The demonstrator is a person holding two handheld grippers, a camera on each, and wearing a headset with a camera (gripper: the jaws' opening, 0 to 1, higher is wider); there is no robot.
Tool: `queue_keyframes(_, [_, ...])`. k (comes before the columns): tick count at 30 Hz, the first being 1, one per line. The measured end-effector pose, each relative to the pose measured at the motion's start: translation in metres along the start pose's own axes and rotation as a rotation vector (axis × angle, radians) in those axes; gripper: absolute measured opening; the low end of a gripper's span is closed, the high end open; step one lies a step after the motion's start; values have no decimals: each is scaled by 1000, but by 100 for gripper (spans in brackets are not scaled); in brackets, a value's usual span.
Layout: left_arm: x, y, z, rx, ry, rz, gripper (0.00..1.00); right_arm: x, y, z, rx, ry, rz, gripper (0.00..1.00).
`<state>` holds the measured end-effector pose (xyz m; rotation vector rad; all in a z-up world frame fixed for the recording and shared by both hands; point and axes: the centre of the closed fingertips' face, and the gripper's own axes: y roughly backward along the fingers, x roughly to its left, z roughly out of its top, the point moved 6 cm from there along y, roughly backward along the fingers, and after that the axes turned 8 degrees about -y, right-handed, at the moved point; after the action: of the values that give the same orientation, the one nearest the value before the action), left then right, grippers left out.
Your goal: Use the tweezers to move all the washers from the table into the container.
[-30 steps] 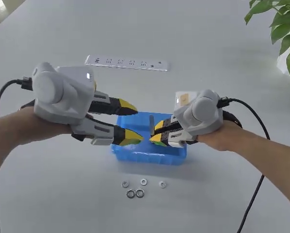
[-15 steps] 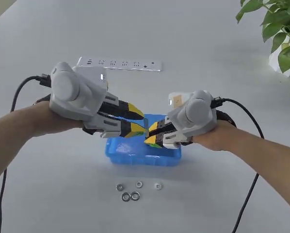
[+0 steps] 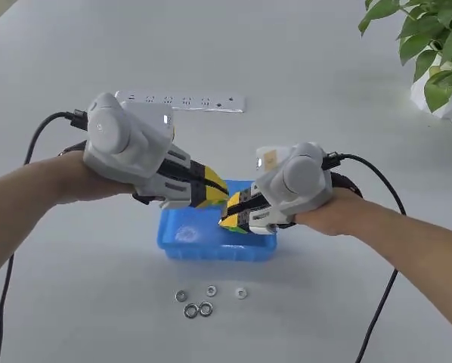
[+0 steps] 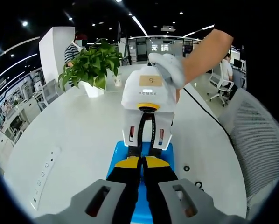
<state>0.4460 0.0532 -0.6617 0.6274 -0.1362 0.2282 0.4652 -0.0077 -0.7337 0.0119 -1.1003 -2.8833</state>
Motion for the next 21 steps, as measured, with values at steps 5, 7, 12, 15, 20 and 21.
queue_keyframes(5, [0,-1,1,1,-2,-11,6,0,0,4,19,27,-3,12])
queue_keyframes(7, [1,-1,1,5,-2,-8,6,0,1,5,15,26,-1,12])
queue_keyframes(12, [1,0,1,12,-1,-9,6,1,4,5,23,31,-5,15])
queue_keyframes(15, [2,1,1,11,-1,-6,6,3,6,4,27,25,-8,16])
queue_keyframes(20, [2,3,4,9,1,4,6,3,15,3,22,-3,-34,20])
queue_keyframes(21, [2,4,4,9,1,6,6,3,16,3,20,-6,-40,22])
